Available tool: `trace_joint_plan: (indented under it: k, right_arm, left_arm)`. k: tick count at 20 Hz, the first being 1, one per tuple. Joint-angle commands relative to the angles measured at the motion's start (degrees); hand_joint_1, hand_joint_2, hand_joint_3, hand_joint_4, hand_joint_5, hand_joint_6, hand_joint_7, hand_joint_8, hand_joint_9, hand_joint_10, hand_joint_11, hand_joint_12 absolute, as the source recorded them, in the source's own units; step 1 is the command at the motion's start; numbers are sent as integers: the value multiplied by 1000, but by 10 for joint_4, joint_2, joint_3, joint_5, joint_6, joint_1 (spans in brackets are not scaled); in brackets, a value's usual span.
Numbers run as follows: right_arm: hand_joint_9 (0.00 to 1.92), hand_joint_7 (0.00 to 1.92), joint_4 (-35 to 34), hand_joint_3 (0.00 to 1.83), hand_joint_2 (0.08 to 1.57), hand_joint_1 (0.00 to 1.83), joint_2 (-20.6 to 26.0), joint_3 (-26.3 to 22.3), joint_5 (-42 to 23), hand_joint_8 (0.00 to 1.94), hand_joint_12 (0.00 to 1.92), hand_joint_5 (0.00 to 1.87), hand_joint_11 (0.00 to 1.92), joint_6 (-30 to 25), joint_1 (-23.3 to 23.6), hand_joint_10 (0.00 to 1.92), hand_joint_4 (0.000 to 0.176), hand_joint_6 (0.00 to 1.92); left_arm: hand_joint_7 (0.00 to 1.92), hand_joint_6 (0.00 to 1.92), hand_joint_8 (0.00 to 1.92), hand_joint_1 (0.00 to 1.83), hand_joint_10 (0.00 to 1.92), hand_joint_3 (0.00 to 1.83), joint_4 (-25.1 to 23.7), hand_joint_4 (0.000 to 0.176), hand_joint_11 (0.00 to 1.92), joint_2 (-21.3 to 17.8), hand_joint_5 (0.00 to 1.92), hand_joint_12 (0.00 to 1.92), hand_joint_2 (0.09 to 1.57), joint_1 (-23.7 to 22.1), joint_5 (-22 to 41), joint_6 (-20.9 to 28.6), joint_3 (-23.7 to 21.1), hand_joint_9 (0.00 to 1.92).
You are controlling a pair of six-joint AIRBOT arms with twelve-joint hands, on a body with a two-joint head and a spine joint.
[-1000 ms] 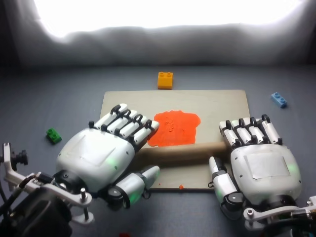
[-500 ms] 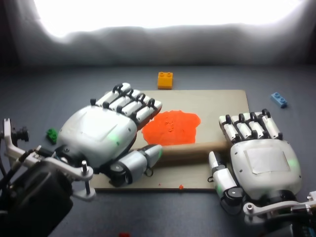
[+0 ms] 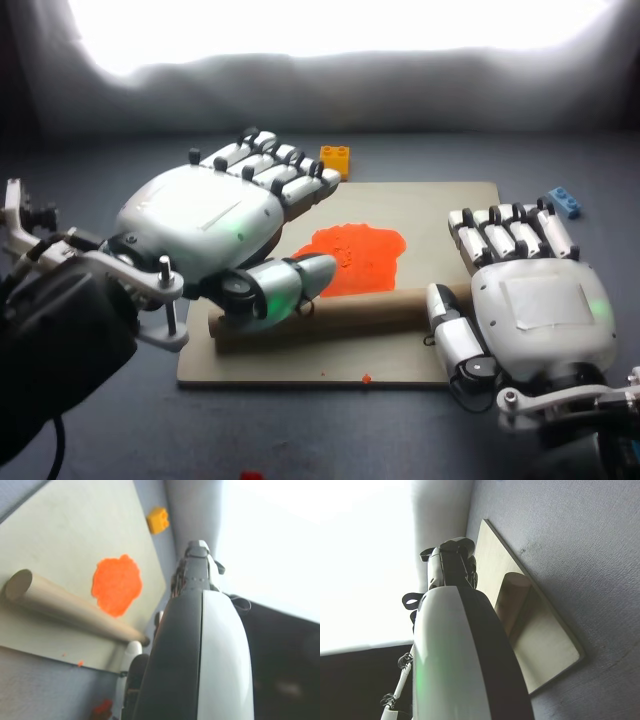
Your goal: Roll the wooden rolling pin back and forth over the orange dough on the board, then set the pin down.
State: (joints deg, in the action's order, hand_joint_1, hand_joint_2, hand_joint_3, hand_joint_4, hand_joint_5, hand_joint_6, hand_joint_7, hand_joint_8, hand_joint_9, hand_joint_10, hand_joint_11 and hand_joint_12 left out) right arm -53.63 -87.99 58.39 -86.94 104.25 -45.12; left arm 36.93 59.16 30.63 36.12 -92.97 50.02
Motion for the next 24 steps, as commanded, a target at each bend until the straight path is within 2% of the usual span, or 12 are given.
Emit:
trace_joint_plan:
  k: [1,6,10,14,16,17,18,20,21,22,23,24]
  right_arm:
    - [293,337,46,95,1571,0,7,-2,-55,0,596,321,0,3,7,2,0,1]
    - [280,323,46,93,1571,0,41,-21,-42,1,552,308,0,4,26,1,0,1]
    - [267,334,46,89,1571,0,91,-37,-4,0,611,337,0,6,39,0,0,7]
    - [279,344,46,100,1571,0,166,-67,46,4,639,333,0,-11,55,6,0,2]
    - [307,365,46,33,1561,0,220,-91,93,2,651,317,0,-60,73,7,0,0]
    - [309,371,46,12,1543,25,238,-100,105,2,635,323,0,-79,79,5,0,3]
    - [315,383,46,0,1522,54,249,-105,111,4,679,356,0,-93,82,6,0,13]
    - [471,523,46,0,1456,141,271,-112,123,19,1074,468,0,-112,85,42,0,33]
    - [611,634,46,0,1447,173,276,-113,124,28,1231,561,62,-114,85,79,0,44]
    - [713,737,46,0,1441,192,280,-113,130,45,1379,663,87,-121,87,122,0,68]
    - [731,805,46,0,1432,201,285,-112,138,29,1466,732,108,-132,89,214,0,58]
    - [645,886,46,0,1417,208,288,-112,142,45,1560,825,137,-135,91,564,0,83]
  left_arm:
    - [170,2,4,0,3,1,-19,0,0,-9,146,0,1504,-9,28,-3,-3,84]
    - [169,0,3,0,3,0,-19,0,0,-30,142,0,1502,-37,0,-8,-21,84]
    - [189,7,11,0,15,4,-2,0,29,-42,161,15,1511,-67,-35,-25,-35,114]
    - [157,5,4,0,4,0,21,0,16,-50,160,13,1495,-97,-65,-40,-48,83]
    - [190,8,16,0,16,0,22,0,29,-55,169,21,1486,-120,-92,-49,-50,116]
    - [236,1,17,0,2,0,22,0,5,-56,204,157,1476,-129,-103,-54,-49,158]
    - [241,0,14,0,0,0,22,0,0,-58,208,181,1466,-133,-106,-55,-49,163]
    - [321,15,14,0,18,0,22,0,0,-63,274,369,1428,-142,-106,-56,-49,248]
    - [384,25,15,0,24,0,22,0,0,-63,346,531,1408,-144,-107,-56,-49,302]
    - [542,26,18,0,40,0,22,0,0,-63,472,842,1400,-147,-111,-56,-50,438]
    - [645,31,28,0,65,0,22,0,20,-63,558,1027,1399,-149,-113,-56,-51,551]
    - [777,53,65,0,133,0,22,0,151,-63,663,1193,1399,-150,-114,-56,-52,714]
